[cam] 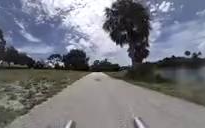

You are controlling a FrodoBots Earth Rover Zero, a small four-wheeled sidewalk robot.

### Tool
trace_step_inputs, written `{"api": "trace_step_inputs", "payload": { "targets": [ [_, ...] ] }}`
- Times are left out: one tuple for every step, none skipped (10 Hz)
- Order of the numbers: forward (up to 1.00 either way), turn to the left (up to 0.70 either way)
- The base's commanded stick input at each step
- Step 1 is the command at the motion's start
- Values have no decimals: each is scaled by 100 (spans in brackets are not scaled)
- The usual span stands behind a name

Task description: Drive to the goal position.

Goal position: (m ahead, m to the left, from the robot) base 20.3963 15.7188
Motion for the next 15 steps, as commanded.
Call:
{"api": "trace_step_inputs", "payload": {
  "targets": [
    [85,0],
    [85,0],
    [85,0],
    [85,0],
    [85,0],
    [85,0],
    [85,0],
    [85,0],
    [85,0],
    [85,0],
    [85,0],
    [85,0],
    [85,0],
    [85,0],
    [85,0]
  ]
}}
